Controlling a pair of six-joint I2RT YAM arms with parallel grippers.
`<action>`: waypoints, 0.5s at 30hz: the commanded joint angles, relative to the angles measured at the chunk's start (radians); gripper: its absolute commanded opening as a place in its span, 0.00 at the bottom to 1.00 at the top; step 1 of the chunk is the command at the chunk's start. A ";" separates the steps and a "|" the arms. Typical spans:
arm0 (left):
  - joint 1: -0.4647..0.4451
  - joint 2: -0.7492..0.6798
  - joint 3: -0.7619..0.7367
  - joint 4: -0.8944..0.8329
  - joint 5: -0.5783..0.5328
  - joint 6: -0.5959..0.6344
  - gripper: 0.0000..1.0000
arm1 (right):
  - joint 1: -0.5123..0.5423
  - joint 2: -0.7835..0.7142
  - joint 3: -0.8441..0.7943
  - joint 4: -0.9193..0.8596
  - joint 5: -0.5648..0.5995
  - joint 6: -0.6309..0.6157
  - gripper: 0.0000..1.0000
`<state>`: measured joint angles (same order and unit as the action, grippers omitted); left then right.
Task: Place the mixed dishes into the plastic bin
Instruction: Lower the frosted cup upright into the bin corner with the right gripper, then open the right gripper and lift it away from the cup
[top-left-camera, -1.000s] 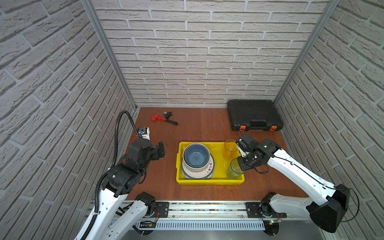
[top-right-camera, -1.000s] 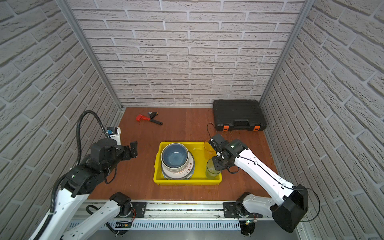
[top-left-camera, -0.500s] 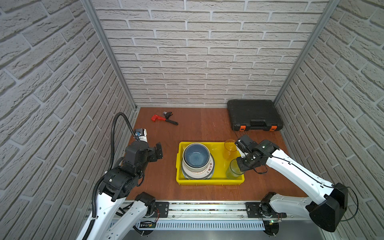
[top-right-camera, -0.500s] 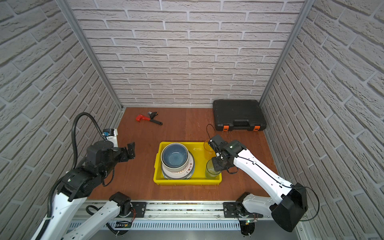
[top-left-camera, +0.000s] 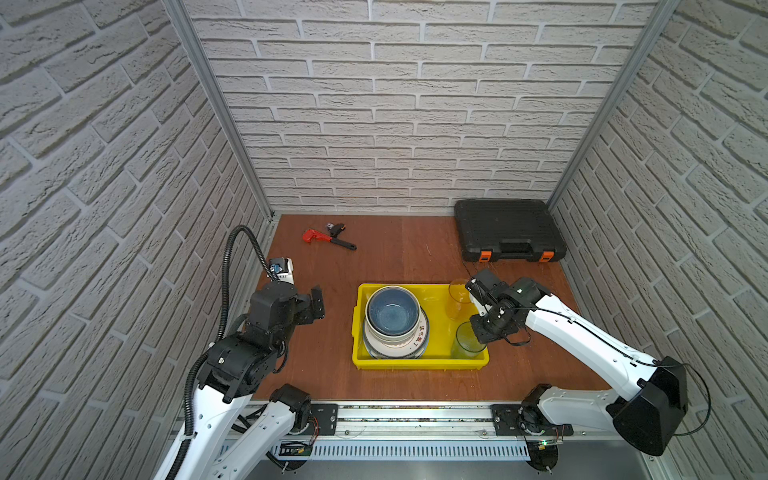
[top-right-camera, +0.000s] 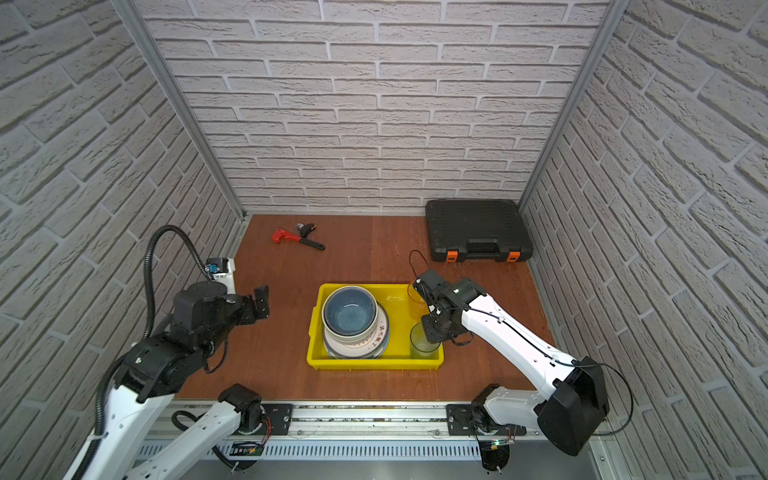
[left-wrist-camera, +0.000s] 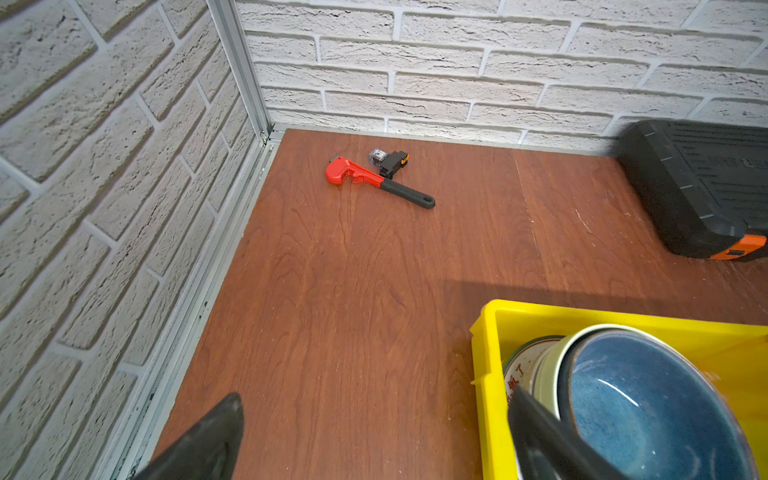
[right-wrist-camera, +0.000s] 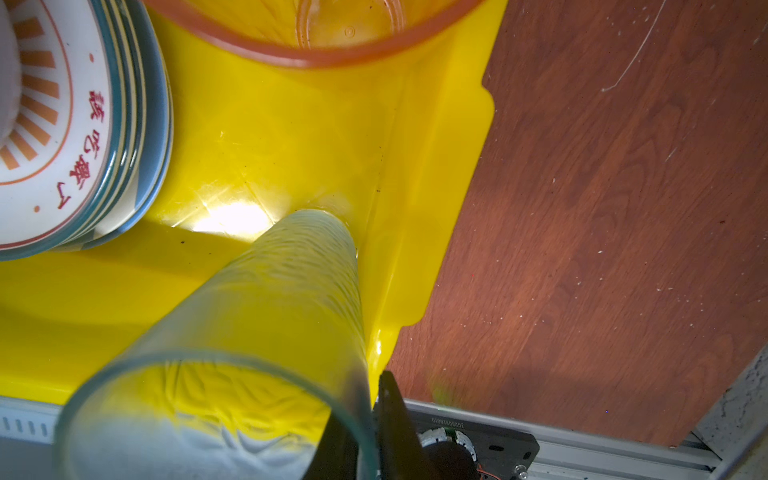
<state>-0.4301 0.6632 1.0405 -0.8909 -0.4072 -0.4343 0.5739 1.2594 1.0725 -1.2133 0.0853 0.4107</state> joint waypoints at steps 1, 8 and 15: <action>0.008 -0.001 0.015 0.002 -0.021 0.022 0.98 | 0.009 0.011 -0.002 0.000 0.008 -0.009 0.18; 0.011 0.003 0.033 -0.003 -0.024 0.033 0.98 | 0.014 0.015 0.009 -0.002 0.013 -0.016 0.20; 0.012 0.014 0.035 0.000 -0.019 0.050 0.98 | 0.014 -0.001 0.044 -0.009 0.022 -0.019 0.28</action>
<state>-0.4255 0.6735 1.0481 -0.9058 -0.4080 -0.4068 0.5793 1.2747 1.0794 -1.2160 0.0883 0.4038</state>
